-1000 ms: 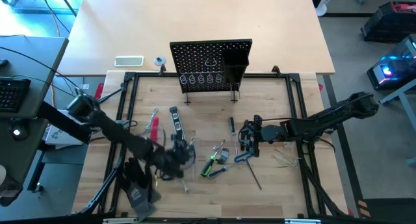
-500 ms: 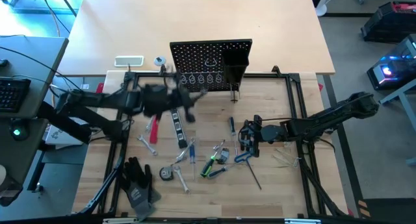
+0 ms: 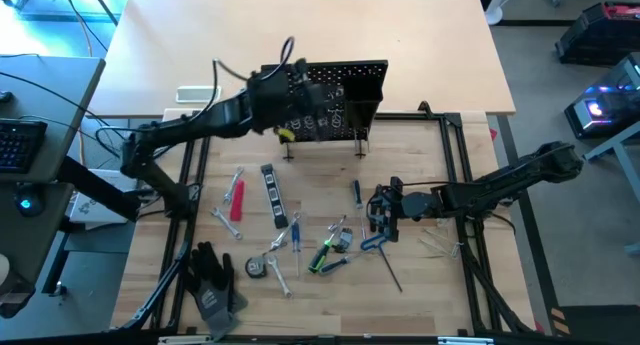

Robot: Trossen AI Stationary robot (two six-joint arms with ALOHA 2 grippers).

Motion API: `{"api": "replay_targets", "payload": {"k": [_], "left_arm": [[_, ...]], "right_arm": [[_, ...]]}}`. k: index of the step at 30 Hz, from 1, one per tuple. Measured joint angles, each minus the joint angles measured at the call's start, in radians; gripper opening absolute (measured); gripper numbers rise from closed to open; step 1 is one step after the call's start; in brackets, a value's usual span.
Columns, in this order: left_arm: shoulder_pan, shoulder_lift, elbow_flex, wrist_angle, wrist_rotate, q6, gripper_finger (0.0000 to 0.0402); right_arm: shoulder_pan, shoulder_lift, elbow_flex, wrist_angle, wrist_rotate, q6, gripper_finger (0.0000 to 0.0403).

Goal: Hang tools onto peg board
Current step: Put the socket wrench into the pegboard bin

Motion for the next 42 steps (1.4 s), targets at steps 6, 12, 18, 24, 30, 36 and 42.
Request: {"api": "replay_targets", "payload": {"k": [6,12,18,24,30,36,42], "left_arm": [[0.03,0.114,0.145,-0.103,0.016,0.003,0.0049],[0.06,0.178,0.246,-0.182,0.044,-0.009,0.005],[0.091,0.187,0.272,-0.22,0.113,-0.067,0.0066],[0.103,0.186,0.273,-0.246,0.164,-0.085,0.0073],[0.103,0.186,0.273,-0.247,0.175,-0.085,0.0076],[0.103,0.186,0.273,-0.245,0.176,-0.087,0.0117],[0.103,0.186,0.273,-0.228,0.171,-0.105,0.017]], "right_arm": [[0.0,0.0,0.0,0.001,0.001,0.0,0.019],[0.0,0.0,0.0,-0.001,0.006,-0.001,0.019],[0.0,0.0,0.0,0.001,0.006,-0.001,0.019],[0.0,0.0,0.0,0.002,0.006,-0.007,0.019],[0.0,0.0,0.0,0.003,0.005,-0.005,0.019],[0.0,0.0,0.0,0.005,0.005,-0.005,0.019],[0.0,0.0,0.0,0.005,0.005,0.0,0.019]]}}
